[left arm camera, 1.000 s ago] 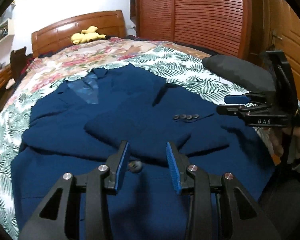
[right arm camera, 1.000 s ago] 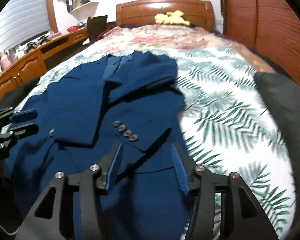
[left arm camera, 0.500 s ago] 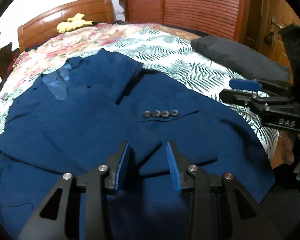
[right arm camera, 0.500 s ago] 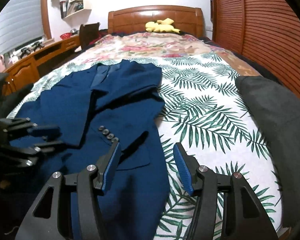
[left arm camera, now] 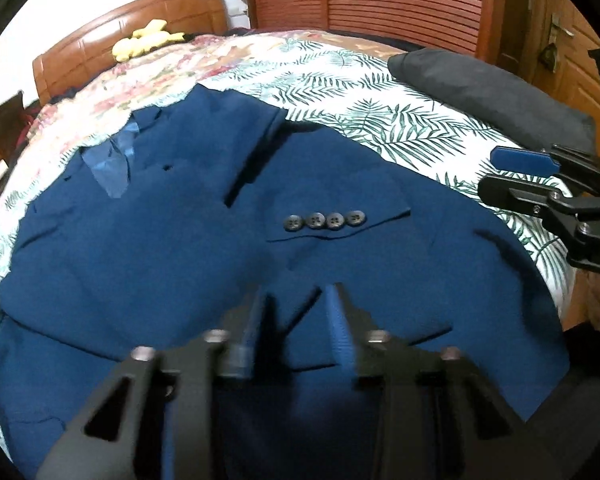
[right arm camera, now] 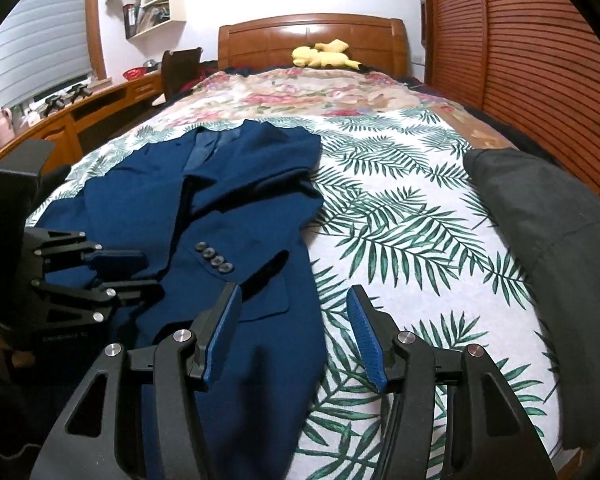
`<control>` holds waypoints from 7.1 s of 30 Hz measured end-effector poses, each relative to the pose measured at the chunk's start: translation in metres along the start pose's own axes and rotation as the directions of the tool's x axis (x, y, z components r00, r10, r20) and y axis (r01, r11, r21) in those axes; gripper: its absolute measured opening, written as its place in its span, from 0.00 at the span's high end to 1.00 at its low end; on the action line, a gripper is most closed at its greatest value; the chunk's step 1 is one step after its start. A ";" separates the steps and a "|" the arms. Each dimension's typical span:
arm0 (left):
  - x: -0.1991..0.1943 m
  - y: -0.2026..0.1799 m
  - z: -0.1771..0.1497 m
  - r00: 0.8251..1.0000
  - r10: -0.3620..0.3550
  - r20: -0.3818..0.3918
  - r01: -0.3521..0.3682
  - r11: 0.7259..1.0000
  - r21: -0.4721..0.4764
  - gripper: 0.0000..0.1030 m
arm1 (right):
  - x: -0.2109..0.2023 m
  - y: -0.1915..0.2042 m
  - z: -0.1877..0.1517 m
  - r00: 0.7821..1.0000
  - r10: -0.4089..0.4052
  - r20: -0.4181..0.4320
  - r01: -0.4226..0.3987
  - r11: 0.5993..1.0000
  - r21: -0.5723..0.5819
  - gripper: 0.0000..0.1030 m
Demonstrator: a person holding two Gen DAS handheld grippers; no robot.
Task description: Fold large clothes
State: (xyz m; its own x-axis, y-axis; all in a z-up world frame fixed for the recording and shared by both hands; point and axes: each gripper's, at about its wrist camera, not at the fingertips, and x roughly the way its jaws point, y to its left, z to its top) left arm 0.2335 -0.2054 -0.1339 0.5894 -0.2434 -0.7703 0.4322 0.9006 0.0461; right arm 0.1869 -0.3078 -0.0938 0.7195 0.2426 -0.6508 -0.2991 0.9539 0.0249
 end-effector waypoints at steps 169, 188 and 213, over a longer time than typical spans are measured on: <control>-0.146 0.196 -0.208 0.980 0.200 -0.020 -0.195 0.920 -0.340 0.65 | -0.002 0.027 -0.035 0.983 -0.078 -0.164 0.057 0.990 -0.130 0.41; -0.145 0.206 -0.226 0.983 0.184 -0.018 -0.176 0.900 -0.398 0.63 | -0.010 0.041 -0.041 0.975 0.102 -0.199 -0.124 0.987 -0.099 0.76; -0.171 0.175 -0.211 0.990 0.116 0.080 -0.083 0.939 -0.333 1.00 | -0.021 0.064 -0.025 0.986 0.080 -0.146 -0.103 0.982 -0.156 0.97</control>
State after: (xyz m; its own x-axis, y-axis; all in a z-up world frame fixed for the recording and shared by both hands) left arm 0.0641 0.0698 -0.1282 0.6879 -0.1653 -0.7067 0.1293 0.9861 -0.1047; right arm 0.1374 -0.2564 -0.0977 0.5937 0.2897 -0.7508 -0.4656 0.8846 -0.0268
